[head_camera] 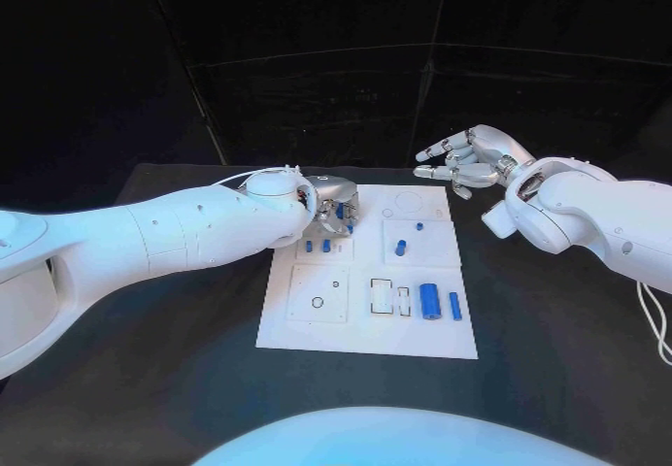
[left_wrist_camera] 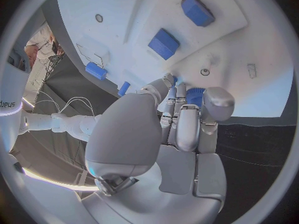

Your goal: Assemble the parts on the task board

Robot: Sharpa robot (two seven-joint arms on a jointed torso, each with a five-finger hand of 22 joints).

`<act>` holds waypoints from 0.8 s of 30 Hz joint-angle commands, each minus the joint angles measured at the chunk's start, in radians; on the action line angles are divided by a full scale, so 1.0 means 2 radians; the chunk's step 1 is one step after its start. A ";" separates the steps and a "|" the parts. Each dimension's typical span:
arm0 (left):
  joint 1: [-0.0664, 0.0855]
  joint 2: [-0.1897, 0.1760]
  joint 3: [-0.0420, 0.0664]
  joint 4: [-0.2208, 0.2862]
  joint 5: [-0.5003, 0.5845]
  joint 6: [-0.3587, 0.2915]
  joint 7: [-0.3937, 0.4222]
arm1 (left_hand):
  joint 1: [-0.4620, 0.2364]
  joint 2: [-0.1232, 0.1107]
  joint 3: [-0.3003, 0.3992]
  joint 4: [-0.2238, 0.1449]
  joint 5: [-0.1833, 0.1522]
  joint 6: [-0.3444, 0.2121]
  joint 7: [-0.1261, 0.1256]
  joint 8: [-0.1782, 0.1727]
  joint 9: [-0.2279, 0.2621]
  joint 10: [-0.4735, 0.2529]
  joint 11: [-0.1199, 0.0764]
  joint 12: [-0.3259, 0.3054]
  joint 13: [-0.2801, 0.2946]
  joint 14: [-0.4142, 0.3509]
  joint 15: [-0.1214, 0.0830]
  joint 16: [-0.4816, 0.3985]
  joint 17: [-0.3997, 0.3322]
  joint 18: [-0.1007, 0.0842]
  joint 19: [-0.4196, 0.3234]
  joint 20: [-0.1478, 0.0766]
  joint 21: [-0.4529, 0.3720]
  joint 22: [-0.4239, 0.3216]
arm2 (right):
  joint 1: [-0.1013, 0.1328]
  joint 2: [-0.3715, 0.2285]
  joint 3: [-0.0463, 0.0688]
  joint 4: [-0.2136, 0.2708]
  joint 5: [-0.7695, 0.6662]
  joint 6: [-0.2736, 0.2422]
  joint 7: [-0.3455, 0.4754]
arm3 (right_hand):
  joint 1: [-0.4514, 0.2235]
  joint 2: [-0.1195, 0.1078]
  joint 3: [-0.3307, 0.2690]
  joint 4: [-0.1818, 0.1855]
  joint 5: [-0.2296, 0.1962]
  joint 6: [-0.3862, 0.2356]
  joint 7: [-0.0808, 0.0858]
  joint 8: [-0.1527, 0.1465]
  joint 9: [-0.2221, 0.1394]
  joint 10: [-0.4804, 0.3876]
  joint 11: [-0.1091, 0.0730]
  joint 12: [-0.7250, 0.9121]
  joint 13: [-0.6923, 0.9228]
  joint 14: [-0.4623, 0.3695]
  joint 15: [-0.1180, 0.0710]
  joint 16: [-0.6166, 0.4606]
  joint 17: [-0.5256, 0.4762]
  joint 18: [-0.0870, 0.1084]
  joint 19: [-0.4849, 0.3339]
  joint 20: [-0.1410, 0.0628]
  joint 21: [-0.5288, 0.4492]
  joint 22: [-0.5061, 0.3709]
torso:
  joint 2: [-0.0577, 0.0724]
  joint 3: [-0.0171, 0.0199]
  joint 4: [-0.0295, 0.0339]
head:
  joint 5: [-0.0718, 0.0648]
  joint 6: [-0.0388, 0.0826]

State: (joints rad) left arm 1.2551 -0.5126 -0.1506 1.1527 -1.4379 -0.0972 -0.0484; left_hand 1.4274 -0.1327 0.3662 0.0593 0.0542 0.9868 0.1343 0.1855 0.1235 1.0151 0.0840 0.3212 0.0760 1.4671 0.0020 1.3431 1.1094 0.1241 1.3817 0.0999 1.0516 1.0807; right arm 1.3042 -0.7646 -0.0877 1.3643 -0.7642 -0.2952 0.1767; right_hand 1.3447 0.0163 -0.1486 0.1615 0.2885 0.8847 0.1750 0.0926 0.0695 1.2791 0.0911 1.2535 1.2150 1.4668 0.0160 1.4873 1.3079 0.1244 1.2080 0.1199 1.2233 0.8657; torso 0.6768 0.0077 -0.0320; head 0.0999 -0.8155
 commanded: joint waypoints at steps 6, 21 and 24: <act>-0.001 0.001 -0.001 0.001 -0.005 0.021 -0.003 | -0.001 0.010 0.011 -0.001 -0.001 0.022 -0.004 0.001 -0.001 0.022 -0.006 -0.004 -0.002 0.008 -0.006 0.002 -0.002 -0.004 0.005 -0.004 0.006 0.006 | 0.001 0.001 0.000 0.000 0.001 0.004 0.005 | 0.000 0.007 -0.003 0.000 0.002 -0.001 0.002 0.001 0.000 -0.002 0.000 0.002 0.001 0.032 -0.001 -0.002 0.050 0.003 -0.001 0.000 -0.001 0.001 | 0.000 0.0001 0.0000 | 0.001 -0.001; -0.003 -0.007 -0.001 0.008 -0.005 -0.037 0.002 | 0.011 0.018 0.047 -0.021 -0.001 0.054 0.000 -0.003 -0.004 0.068 -0.010 -0.023 -0.002 0.010 -0.011 0.005 -0.002 -0.007 0.011 -0.009 0.019 0.021 | 0.001 0.001 0.000 0.000 0.001 0.003 0.005 | 0.000 0.007 -0.003 0.000 0.002 -0.001 0.002 0.001 0.000 -0.002 0.000 0.002 0.001 0.032 -0.001 -0.002 0.050 0.003 -0.001 0.000 -0.001 0.001 | 0.000 0.0005 0.0001 | -0.002 0.002; -0.003 -0.012 -0.001 0.013 -0.003 -0.046 0.003 | 0.010 0.017 0.049 -0.022 -0.001 0.054 0.001 -0.005 -0.005 0.069 -0.010 -0.026 -0.002 0.010 -0.010 0.005 -0.003 -0.007 0.011 -0.009 0.020 0.022 | 0.001 0.000 0.000 0.000 0.001 0.002 0.005 | 0.000 0.007 -0.003 0.000 0.002 -0.001 0.002 0.001 0.000 -0.002 0.000 0.002 0.001 0.032 -0.001 -0.002 0.050 0.003 -0.001 0.000 -0.001 0.001 | 0.000 0.0007 -0.0003 | -0.002 0.004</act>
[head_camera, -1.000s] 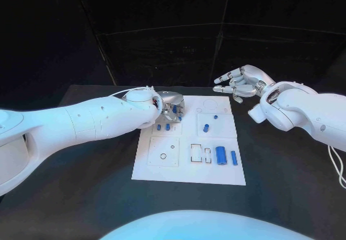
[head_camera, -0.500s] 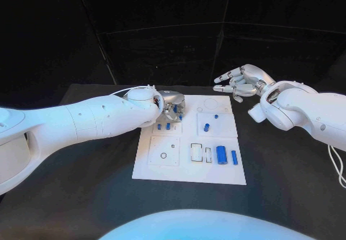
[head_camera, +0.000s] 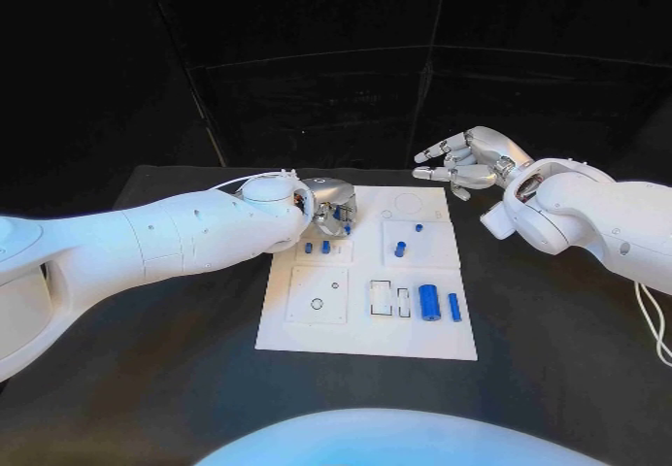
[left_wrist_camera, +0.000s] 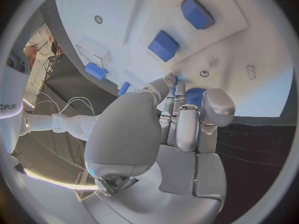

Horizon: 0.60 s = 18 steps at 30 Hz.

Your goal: Assemble the parts on the task board

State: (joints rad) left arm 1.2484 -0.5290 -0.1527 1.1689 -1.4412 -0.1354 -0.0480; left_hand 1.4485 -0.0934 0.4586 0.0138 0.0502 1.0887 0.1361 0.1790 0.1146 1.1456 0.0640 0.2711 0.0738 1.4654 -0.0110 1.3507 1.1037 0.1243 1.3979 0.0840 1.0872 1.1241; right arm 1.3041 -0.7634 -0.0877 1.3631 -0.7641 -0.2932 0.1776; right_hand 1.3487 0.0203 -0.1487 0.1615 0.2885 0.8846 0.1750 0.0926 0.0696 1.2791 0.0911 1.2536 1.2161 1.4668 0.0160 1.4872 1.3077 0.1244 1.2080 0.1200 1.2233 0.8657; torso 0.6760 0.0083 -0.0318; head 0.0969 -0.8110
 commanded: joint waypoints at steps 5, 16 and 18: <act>0.001 -0.016 0.003 0.020 0.005 -0.037 0.001 | -0.003 -0.004 0.006 -0.001 0.001 0.005 0.000 -0.004 -0.002 0.006 0.001 -0.007 -0.001 0.010 -0.004 0.001 -0.003 -0.008 0.004 -0.001 0.003 0.002 | 0.001 -0.001 0.000 0.000 0.001 0.001 0.005 | -0.002 0.005 -0.003 0.000 0.002 -0.001 0.002 0.001 0.000 -0.002 0.000 0.002 0.000 0.032 -0.001 -0.002 0.050 0.003 -0.001 0.000 -0.001 0.001 | 0.000 -0.0003 0.0004 | -0.002 0.003; 0.001 -0.055 0.023 0.062 0.012 -0.048 -0.007 | -0.005 -0.006 0.009 -0.002 0.001 0.006 0.001 -0.007 -0.003 0.008 0.002 -0.011 -0.001 0.010 -0.003 0.000 -0.004 -0.008 0.004 -0.001 0.005 0.004 | 0.001 -0.001 0.000 -0.002 0.001 0.002 0.005 | -0.002 0.005 -0.003 0.000 0.002 -0.001 0.002 0.001 0.000 -0.002 0.000 0.002 0.000 0.032 -0.001 -0.002 0.050 0.003 -0.001 0.000 -0.001 0.001 | -0.001 0.0002 0.0010 | 0.000 0.005; 0.001 -0.065 0.024 0.068 0.015 -0.044 -0.010 | -0.006 -0.007 0.009 -0.002 0.001 0.006 0.001 -0.007 -0.003 0.008 0.002 -0.012 -0.001 0.010 -0.003 0.000 -0.004 -0.008 0.004 -0.001 0.005 0.005 | 0.001 -0.001 0.000 -0.003 0.001 0.002 0.005 | -0.002 0.005 -0.003 0.000 0.002 -0.001 0.002 0.001 0.000 -0.002 0.000 0.002 0.000 0.032 -0.001 -0.002 0.050 0.003 -0.001 0.000 -0.001 0.001 | 0.000 0.0000 0.0006 | 0.001 0.006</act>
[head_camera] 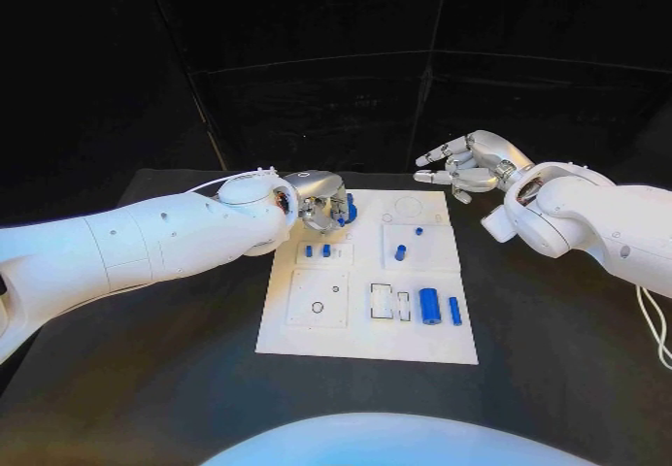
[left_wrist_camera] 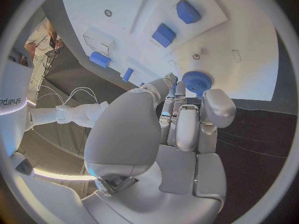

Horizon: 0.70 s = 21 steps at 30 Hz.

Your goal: Assemble the parts on the task board

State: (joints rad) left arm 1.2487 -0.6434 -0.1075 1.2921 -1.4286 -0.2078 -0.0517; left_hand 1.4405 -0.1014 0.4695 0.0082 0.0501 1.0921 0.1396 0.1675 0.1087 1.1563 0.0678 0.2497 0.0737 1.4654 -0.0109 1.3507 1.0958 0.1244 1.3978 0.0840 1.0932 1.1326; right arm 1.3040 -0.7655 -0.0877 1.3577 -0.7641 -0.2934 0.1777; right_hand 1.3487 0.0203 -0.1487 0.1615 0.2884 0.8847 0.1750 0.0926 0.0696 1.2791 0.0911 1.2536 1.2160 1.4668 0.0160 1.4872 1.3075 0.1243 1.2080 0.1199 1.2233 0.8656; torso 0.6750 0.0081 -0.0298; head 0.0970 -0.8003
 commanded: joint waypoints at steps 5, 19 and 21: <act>0.001 -0.021 0.002 0.013 0.014 0.007 -0.015 | -0.004 -0.003 0.005 0.001 0.001 0.005 -0.001 -0.002 -0.001 0.004 0.000 -0.004 -0.001 0.010 -0.003 0.000 -0.001 -0.008 0.005 0.000 0.003 0.001 | 0.001 0.000 0.000 -0.001 0.001 0.003 0.004 | -0.002 0.005 -0.003 0.000 0.002 -0.001 0.002 0.001 0.000 -0.002 0.000 0.002 0.001 0.032 -0.001 -0.002 0.050 0.003 -0.001 0.000 -0.001 0.001 | 0.000 0.0002 -0.0002 | 0.001 0.001; 0.001 -0.031 0.002 0.009 0.027 0.029 -0.023 | -0.006 -0.004 0.006 0.001 0.001 0.006 -0.001 -0.003 -0.001 0.005 0.000 -0.006 -0.001 0.010 -0.003 0.000 -0.003 -0.008 0.005 0.000 0.003 0.002 | 0.001 0.001 0.000 -0.001 0.001 0.004 0.004 | -0.002 0.005 -0.003 0.000 0.002 -0.001 0.002 0.001 0.000 -0.002 0.000 0.002 0.001 0.032 -0.001 -0.002 0.050 0.003 -0.001 0.000 -0.001 0.001 | 0.001 0.0001 -0.0022 | 0.005 0.001; 0.001 -0.028 0.002 0.006 0.029 0.032 -0.024 | -0.007 -0.004 0.006 0.001 0.001 0.006 -0.001 -0.004 -0.001 0.005 0.000 -0.006 -0.001 0.010 -0.003 -0.001 -0.003 -0.008 0.004 0.000 0.003 0.002 | 0.001 0.001 0.000 -0.001 0.001 0.004 0.004 | -0.002 0.005 -0.003 0.000 0.002 -0.001 0.002 0.001 0.000 -0.002 0.000 0.002 0.001 0.032 -0.001 -0.002 0.050 0.003 -0.001 0.000 -0.001 0.001 | 0.001 0.0001 -0.0020 | 0.005 0.001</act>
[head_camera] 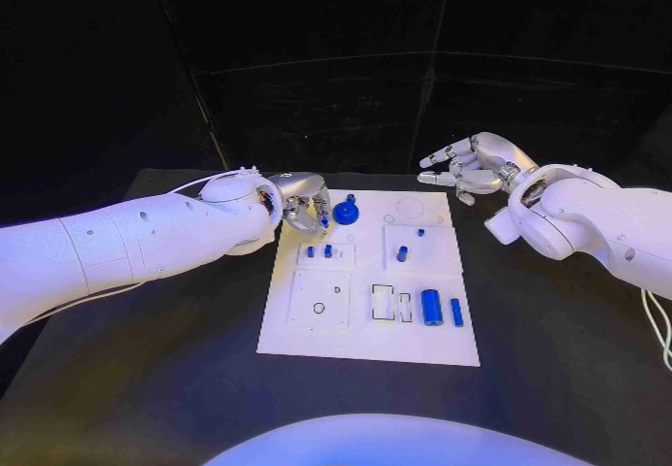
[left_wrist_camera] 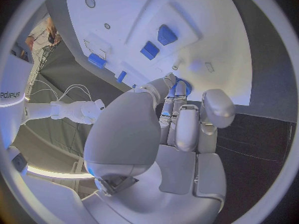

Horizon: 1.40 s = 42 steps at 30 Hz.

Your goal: Assemble the parts on the task board

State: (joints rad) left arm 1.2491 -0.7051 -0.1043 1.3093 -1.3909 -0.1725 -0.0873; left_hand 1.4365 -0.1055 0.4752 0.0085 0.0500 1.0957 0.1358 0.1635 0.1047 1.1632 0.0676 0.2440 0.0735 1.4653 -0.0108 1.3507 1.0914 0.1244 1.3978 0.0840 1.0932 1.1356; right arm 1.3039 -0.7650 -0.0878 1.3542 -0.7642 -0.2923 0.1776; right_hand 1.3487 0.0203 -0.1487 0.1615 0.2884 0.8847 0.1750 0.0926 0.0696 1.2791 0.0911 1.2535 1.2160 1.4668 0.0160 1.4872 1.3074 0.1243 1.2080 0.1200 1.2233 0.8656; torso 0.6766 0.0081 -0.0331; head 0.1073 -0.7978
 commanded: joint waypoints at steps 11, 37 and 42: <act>-0.003 0.008 -0.001 -0.014 0.013 0.029 -0.011 | -0.006 -0.002 0.004 0.001 0.001 0.004 0.001 -0.003 0.000 0.002 0.000 -0.005 0.000 0.009 -0.003 -0.001 -0.003 -0.008 0.004 0.000 0.001 -0.001 | 0.001 0.000 0.000 0.001 0.001 0.003 0.004 | -0.001 0.006 -0.003 0.000 0.002 -0.001 0.002 0.001 0.000 -0.002 0.000 0.002 0.001 0.032 -0.001 -0.002 0.050 0.003 -0.001 0.000 -0.002 0.000 | 0.000 0.0001 0.0004 | -0.001 -0.003; -0.005 0.013 -0.001 -0.018 0.024 0.043 -0.017 | -0.008 -0.003 0.004 0.001 0.001 0.004 0.000 -0.004 0.000 0.003 0.000 -0.007 0.000 0.008 -0.003 -0.003 -0.006 -0.008 0.003 0.000 0.000 -0.002 | 0.001 0.001 0.000 0.000 0.001 0.005 0.006 | -0.001 0.006 -0.003 0.000 0.002 0.000 0.002 0.002 0.000 -0.002 0.000 0.002 0.001 0.032 -0.001 -0.002 0.050 0.003 -0.001 0.000 -0.002 0.001 | 0.000 -0.0001 0.0001 | 0.000 -0.005; -0.005 0.016 -0.001 -0.020 0.024 0.044 -0.020 | -0.009 -0.004 0.004 0.001 0.001 0.004 0.001 -0.005 -0.001 0.003 0.000 -0.008 0.000 0.008 -0.003 -0.002 -0.005 -0.008 0.003 0.000 0.000 -0.001 | 0.001 0.002 0.000 0.000 0.001 0.005 0.006 | -0.001 0.006 -0.004 0.000 0.002 0.000 0.002 0.002 0.000 -0.002 0.000 0.002 0.000 0.032 -0.001 -0.003 0.049 0.003 -0.001 0.000 -0.002 -0.001 | 0.000 -0.0001 0.0003 | -0.001 -0.006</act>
State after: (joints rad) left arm 1.2400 -0.6750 -0.1058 1.2711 -1.3474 -0.1015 -0.1125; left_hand 1.4280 -0.1140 0.4777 0.0110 0.0500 1.0954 0.1356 0.1589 0.1034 1.1631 0.0679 0.2303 0.0737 1.4653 -0.0107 1.3507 1.0812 0.1244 1.3978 0.0841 1.0931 1.1334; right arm 1.3039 -0.7629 -0.0878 1.3525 -0.7642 -0.2881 0.1791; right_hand 1.3470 0.0220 -0.1486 0.1615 0.2884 0.8847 0.1750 0.0926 0.0696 1.2791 0.0911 1.2536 1.2169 1.4668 0.0160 1.4872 1.3080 0.1244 1.2080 0.1200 1.2233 0.8655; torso 0.6769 0.0079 -0.0323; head 0.1065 -0.8085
